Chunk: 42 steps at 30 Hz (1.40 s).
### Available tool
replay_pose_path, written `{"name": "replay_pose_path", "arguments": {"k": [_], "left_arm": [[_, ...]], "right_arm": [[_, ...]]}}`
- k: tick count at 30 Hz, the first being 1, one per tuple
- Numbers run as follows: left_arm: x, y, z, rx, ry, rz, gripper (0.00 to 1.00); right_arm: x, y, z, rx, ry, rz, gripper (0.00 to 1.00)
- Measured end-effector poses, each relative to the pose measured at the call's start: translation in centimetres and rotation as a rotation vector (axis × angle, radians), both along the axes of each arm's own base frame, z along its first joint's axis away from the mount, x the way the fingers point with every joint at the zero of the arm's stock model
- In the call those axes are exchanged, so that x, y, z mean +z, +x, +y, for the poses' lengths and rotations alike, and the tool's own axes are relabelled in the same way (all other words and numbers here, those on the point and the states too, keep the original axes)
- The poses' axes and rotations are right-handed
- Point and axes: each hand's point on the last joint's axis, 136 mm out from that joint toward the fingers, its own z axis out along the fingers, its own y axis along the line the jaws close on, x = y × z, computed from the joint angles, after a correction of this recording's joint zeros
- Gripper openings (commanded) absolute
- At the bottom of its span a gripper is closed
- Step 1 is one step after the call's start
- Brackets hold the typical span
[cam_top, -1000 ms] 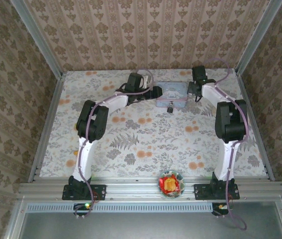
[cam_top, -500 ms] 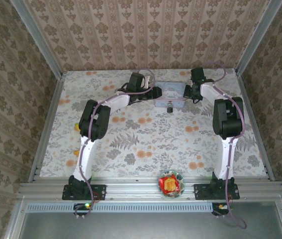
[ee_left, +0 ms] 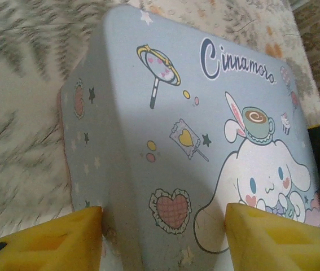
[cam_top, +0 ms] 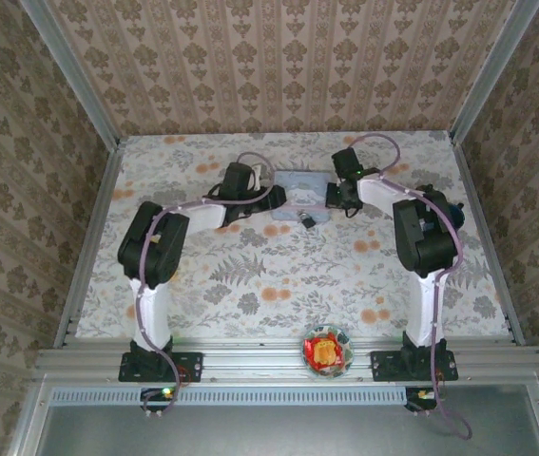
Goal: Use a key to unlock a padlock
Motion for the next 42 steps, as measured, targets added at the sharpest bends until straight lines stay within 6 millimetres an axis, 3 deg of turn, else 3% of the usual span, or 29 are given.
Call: {"name": "replay_pose_path", "arguments": {"k": [9, 15, 19, 23, 26, 31, 35, 42], "left_arm": [[-0.3, -6.9, 5.1, 0.171, 0.006, -0.040, 0.55], [-0.3, -11.8, 7.5, 0.274, 0.045, -0.080, 0.53], [-0.3, -14.3, 8.9, 0.330, 0.091, -0.097, 0.53], [-0.3, -14.6, 9.5, 0.359, 0.102, -0.099, 0.55], [-0.4, -14.3, 9.5, 0.372, 0.097, -0.103, 0.57], [-0.3, -11.9, 8.8, 0.399, 0.049, -0.111, 0.59], [-0.2, -10.5, 8.0, 0.389, 0.007, -0.108, 0.65], [0.3, -11.3, 7.9, 0.357, 0.003, -0.088, 0.70]], "right_arm": [[-0.1, -5.4, 5.5, 0.075, 0.001, -0.004, 0.00], [-0.2, -9.5, 8.3, 0.106, -0.005, 0.011, 0.00], [-0.4, -11.0, 9.8, 0.131, -0.007, 0.022, 0.00], [-0.2, -11.1, 10.1, 0.134, -0.022, 0.020, 0.00], [0.3, -9.8, 10.1, 0.123, -0.032, 0.014, 0.00], [1.2, -6.6, 9.2, 0.078, -0.019, -0.018, 0.00], [1.9, -5.3, 8.3, 0.053, -0.009, -0.037, 0.00], [2.6, -4.7, 8.1, 0.048, -0.008, -0.059, 0.00]]}}
